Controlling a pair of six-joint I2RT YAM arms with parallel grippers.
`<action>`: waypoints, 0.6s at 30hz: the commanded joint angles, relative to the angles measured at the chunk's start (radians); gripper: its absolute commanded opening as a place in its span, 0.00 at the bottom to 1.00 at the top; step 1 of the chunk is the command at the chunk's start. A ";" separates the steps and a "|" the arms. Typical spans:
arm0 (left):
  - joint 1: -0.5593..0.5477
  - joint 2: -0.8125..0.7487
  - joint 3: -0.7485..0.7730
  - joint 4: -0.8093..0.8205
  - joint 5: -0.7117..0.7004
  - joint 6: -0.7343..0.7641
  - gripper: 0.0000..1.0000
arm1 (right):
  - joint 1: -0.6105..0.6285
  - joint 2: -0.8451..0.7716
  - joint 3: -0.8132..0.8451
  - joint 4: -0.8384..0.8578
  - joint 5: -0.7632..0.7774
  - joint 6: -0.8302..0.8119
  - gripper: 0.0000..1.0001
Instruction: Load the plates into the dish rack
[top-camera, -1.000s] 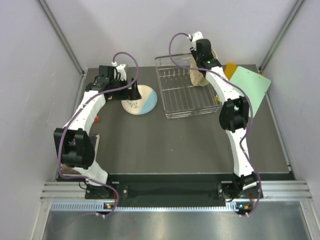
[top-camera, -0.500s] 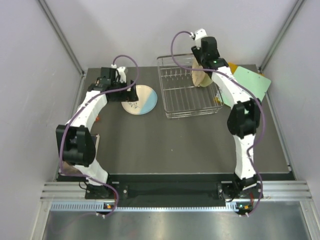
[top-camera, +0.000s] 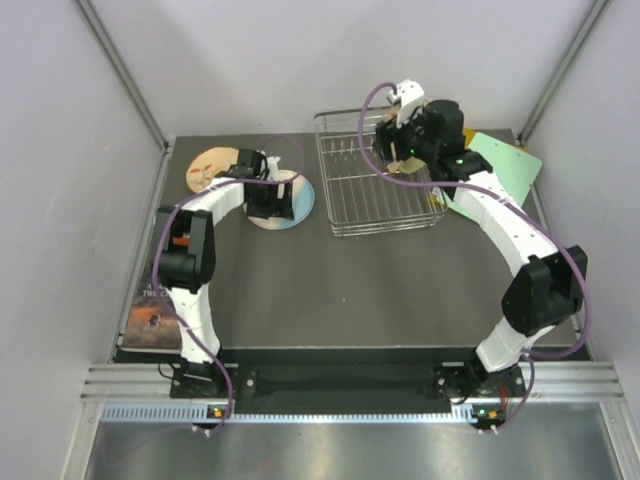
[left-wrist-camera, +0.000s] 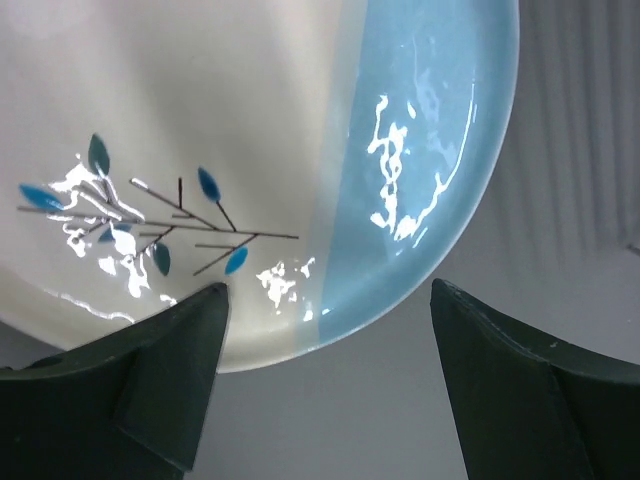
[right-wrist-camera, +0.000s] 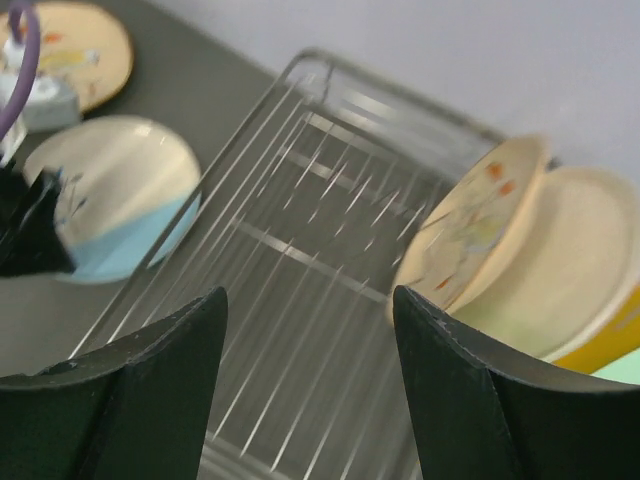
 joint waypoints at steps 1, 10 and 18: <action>-0.008 0.052 0.066 0.037 0.029 0.029 0.86 | 0.016 -0.045 -0.131 0.004 -0.117 0.104 0.67; -0.107 -0.026 -0.117 -0.006 0.043 0.039 0.84 | 0.018 -0.184 -0.339 0.021 -0.161 0.187 0.67; -0.189 -0.121 -0.271 -0.106 0.053 0.007 0.84 | 0.016 -0.296 -0.415 -0.042 -0.243 0.245 0.67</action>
